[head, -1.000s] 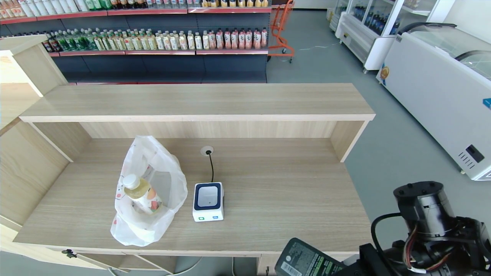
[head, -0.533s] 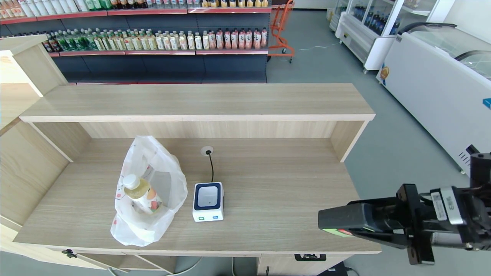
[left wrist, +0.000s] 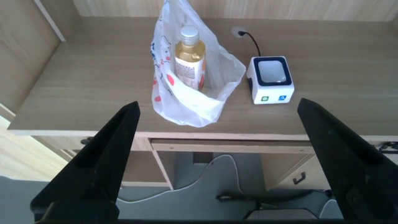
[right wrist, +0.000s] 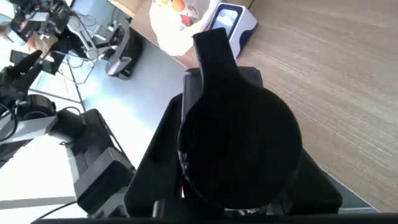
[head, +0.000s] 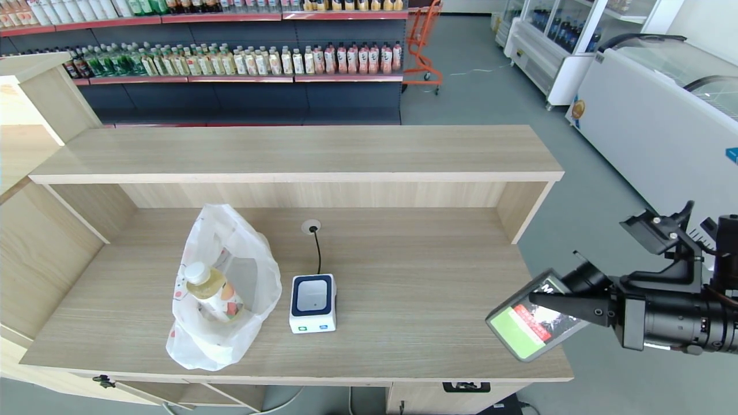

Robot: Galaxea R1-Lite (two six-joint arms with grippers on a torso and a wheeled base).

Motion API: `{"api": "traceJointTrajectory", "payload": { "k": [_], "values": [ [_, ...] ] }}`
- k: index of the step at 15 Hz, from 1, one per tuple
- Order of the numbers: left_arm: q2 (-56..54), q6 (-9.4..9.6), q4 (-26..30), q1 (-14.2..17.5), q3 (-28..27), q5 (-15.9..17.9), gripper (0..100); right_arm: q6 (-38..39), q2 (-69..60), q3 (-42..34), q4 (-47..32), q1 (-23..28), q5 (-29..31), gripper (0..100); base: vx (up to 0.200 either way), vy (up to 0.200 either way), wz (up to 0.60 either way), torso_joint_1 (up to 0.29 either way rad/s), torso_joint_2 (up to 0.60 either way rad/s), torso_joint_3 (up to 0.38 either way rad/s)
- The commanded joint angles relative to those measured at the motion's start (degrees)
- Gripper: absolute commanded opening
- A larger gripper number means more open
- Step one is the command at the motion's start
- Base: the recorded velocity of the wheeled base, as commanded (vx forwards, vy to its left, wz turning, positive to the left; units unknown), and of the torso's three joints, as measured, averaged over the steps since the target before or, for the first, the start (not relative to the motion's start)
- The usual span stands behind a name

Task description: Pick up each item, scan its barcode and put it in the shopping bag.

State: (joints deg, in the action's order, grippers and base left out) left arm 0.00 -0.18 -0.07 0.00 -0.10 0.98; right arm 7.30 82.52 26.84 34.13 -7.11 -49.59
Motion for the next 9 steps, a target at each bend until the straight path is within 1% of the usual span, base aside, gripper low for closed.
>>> {"api": "traceJointTrajectory", "payload": {
  "k": [1, 8, 9],
  "values": [
    [0.00, -0.08, -0.01, 0.00, 0.01, -0.01, 100, 1.93, 1.68, 0.40, 0.06, -0.19, 0.02, 0, 0.000, 0.000, 0.00, 0.000, 0.00, 0.000],
    [0.00, 0.09, -0.01, 0.00, 0.01, -0.01, 100, 3.51, 1.24, -0.04, 0.06, 0.16, 0.02, 0, 0.000, 0.000, 0.00, 0.000, 0.00, 0.000],
    [0.00, 0.09, -0.01, 0.00, 0.01, -0.01, 100, 4.83, 1.15, 0.40, 0.06, 0.16, 0.11, 0, 0.000, 0.200, 0.00, -0.007, 0.00, 0.002]
  ]
}}
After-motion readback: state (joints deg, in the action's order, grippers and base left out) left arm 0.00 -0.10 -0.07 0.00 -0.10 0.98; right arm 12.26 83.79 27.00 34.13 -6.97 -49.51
